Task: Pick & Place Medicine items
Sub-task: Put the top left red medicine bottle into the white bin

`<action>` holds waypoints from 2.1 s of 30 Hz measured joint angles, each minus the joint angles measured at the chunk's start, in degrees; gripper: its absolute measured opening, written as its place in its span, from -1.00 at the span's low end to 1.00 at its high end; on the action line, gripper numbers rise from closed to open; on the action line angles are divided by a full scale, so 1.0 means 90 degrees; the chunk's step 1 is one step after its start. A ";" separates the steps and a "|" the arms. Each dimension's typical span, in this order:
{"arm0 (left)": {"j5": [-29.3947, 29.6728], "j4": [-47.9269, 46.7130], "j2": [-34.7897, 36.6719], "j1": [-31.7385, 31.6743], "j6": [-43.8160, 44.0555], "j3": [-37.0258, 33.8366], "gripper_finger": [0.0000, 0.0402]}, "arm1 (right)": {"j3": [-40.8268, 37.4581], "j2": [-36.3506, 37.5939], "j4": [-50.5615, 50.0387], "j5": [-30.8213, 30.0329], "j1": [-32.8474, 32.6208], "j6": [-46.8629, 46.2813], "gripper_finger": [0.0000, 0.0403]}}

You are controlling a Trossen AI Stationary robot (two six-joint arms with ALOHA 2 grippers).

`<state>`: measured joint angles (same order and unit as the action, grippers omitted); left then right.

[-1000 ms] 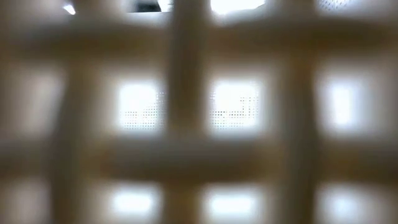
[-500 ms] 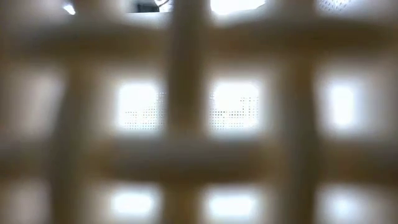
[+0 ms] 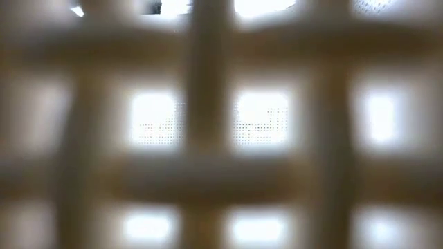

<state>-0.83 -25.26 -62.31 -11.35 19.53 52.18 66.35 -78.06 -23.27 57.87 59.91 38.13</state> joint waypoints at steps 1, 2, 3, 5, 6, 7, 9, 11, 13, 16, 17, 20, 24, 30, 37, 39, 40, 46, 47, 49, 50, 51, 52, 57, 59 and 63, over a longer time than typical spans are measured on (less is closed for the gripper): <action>0.0007 -0.0004 0.0096 0.0000 -0.0049 0.0000 -0.12 | 0.0000 0.0000 0.0000 0.0000 0.0002 0.0000 -0.66; 0.0043 0.0001 0.0184 0.0000 -0.0068 0.0000 -0.12 | 0.0000 0.0000 0.0000 0.0000 0.0001 0.0000 -0.66; 0.0080 0.0001 0.0271 0.0000 -0.0075 0.0000 -0.12 | 0.0000 0.0000 0.0000 0.0000 0.0001 0.0000 -0.66; 0.0103 -0.0002 0.0445 0.0000 -0.0029 0.0000 -0.12 | 0.0000 0.0000 0.0000 0.0000 0.0000 0.0000 -0.66; 0.0127 -0.0001 0.0545 0.0000 0.0026 0.0000 -0.12 | 0.0000 0.0000 -0.0002 0.0000 0.0000 0.0000 -0.66; 0.0149 -0.0002 0.0636 0.0000 0.0058 0.0000 -0.12 | 0.0000 0.0001 0.0000 0.0000 0.0002 0.0000 -0.66; 0.0261 0.0007 0.0809 0.0000 0.0174 0.0000 -0.12 | 0.0000 0.0000 0.0000 0.0000 0.0002 0.0000 -0.66; 0.0371 0.0006 0.0951 0.0000 0.0230 0.0000 -0.12 | 0.0000 0.0000 -0.0002 0.0000 0.0001 0.0000 -0.66; 0.0499 0.0006 0.1088 0.0000 0.0238 0.0000 -0.12 | 0.0000 0.0002 -0.0001 0.0000 -0.0001 0.0000 -0.66; 0.0827 0.0000 0.1214 -0.0005 0.0212 0.0000 -0.12 | 0.0000 0.0000 -0.0002 0.0000 0.0002 0.0000 -0.66; 0.0988 -0.0003 0.1228 -0.0019 0.0212 0.0000 -0.12 | 0.0000 0.0000 0.0000 0.0000 0.0002 0.0000 -0.66; 0.1561 0.0001 0.1221 -0.0052 0.0322 0.0000 -0.12 | 0.0000 0.0000 -0.0001 0.0000 0.0000 0.0000 -0.66; 0.2358 0.0048 0.1054 -0.0125 0.0852 0.0000 -0.12 | 0.0000 0.0001 -0.0002 0.0000 0.0002 0.0000 -0.66; 0.2481 0.0206 0.0789 -0.0599 0.1085 0.0046 -0.12 | 0.0000 0.0002 -0.0002 0.0000 0.0000 0.0000 -0.66; 0.2395 0.0403 0.0441 -0.1199 0.1338 0.0046 -0.08 | 0.0000 0.0000 -0.0002 0.0000 0.0002 0.0000 -0.66; 0.2376 0.0496 0.0346 -0.1305 0.1341 0.0046 -0.05 | 0.0000 0.0000 0.0000 0.0000 0.0000 0.0000 -0.66; 0.2376 0.0510 0.0308 -0.1356 0.1343 0.0046 -0.03 | 0.0000 0.0000 -0.0002 0.0000 0.0002 0.0000 -0.66; 0.2278 0.0303 0.0271 -0.1702 0.1835 0.0044 0.11 | 0.0000 0.0000 -0.0002 0.0000 -0.0001 0.0000 -0.66; 0.2214 0.0085 0.0271 -0.1786 0.2156 0.0044 0.13 | 0.0000 0.0000 -0.0002 0.0000 0.0002 0.0000 -0.66; 0.1979 -0.0465 0.0268 -0.1984 0.3137 0.0039 0.15 | 0.0000 0.0000 -0.0002 0.0000 -0.0001 0.0000 -0.66; 0.1861 -0.0759 0.0258 -0.2081 0.3714 0.0036 0.15 | 0.0000 0.0000 -0.0001 0.0000 0.0000 0.0000 -0.66; 0.1746 -0.1017 0.0218 -0.2148 0.4323 0.0032 0.15 | 0.0000 0.0000 -0.0002 0.0000 0.0001 0.0000 -0.66; 0.1612 -0.1216 0.0167 -0.2179 0.4888 0.0032 0.15 | 0.0000 0.0000 0.0000 0.0000 0.0002 0.0000 -0.66; 0.0818 -0.2025 -0.0331 -0.2191 0.6329 0.0197 0.15 | 0.0000 0.0000 0.0000 0.0000 -0.0001 0.0000 -0.66; 0.0556 -0.2279 -0.0644 -0.2202 0.6609 0.0303 0.15 | 0.0000 0.0000 -0.0002 0.0000 0.0002 0.0000 -0.66; -0.0047 -0.2810 -0.1367 -0.2312 0.7152 0.0660 0.15 | 0.0000 0.0000 -0.0001 0.0000 0.0001 0.0000 -0.66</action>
<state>-1.26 -50.55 -74.62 -32.16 83.90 58.12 66.35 -78.06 -23.27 57.87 59.92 38.13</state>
